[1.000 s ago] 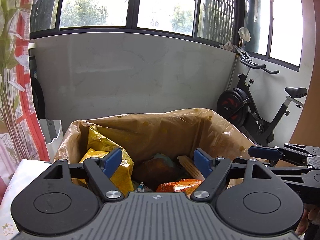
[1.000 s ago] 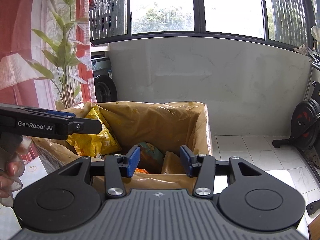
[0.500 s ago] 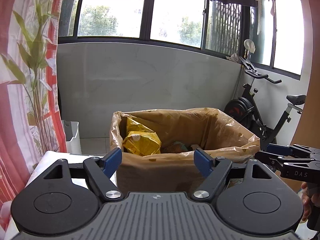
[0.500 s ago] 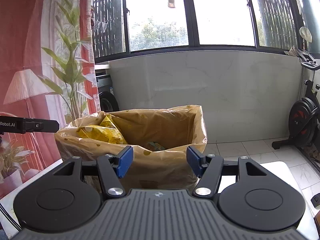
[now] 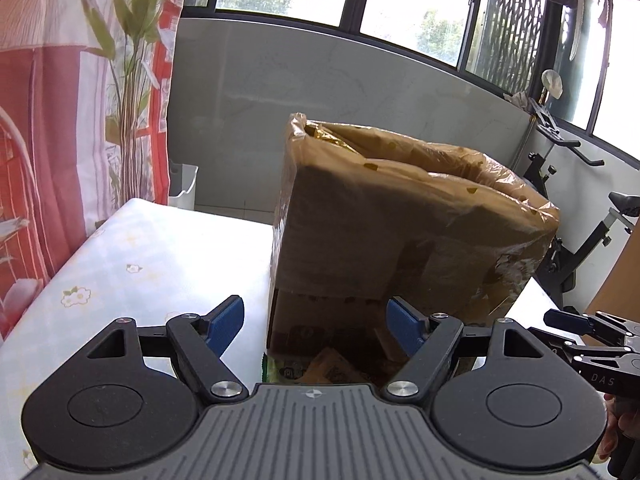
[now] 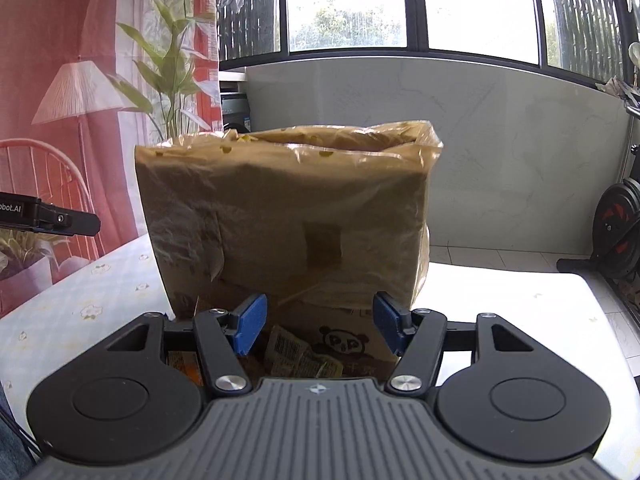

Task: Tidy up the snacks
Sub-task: 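Move both tools back to the snacks beside the cardboard box on the table, then grasp the small gold packet with the right tool while the left tool grasps the long orange-labelled bar, then carry the gold packet and orange-labelled bar to the floor box and open both tools, then move both tools back to the table beside the cardboard box, then grasp the clear wrapped candy with the right tool while the left tool grasps the green pastry packet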

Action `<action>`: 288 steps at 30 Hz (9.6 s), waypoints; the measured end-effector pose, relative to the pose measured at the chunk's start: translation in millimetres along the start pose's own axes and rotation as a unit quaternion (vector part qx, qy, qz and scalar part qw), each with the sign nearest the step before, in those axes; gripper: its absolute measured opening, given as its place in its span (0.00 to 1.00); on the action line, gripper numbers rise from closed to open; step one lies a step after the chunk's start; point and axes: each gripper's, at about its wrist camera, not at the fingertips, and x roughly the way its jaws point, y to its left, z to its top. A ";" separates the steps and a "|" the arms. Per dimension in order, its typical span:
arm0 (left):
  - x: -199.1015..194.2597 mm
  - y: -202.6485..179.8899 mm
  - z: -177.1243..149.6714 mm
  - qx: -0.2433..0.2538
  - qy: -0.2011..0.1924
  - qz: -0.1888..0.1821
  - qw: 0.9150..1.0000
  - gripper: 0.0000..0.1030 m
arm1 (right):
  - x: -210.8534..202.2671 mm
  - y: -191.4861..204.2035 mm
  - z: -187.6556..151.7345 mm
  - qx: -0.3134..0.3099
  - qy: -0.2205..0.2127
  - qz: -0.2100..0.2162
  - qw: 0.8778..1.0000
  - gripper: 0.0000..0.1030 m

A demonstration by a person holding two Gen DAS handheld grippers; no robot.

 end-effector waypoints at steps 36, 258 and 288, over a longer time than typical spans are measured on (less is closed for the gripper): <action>26.1 3.7 -45.3 -0.031 0.088 0.009 0.996 0.73 | 85.9 0.4 -40.6 -0.018 0.124 0.078 0.989 0.20; 140.8 27.6 -41.5 0.018 0.157 -0.030 0.987 0.60 | 102.5 29.7 -56.2 0.045 0.141 0.066 0.987 0.17; 76.7 17.1 -84.0 0.048 0.140 0.012 0.989 0.65 | 67.8 22.7 -83.4 0.026 0.113 0.030 0.993 0.27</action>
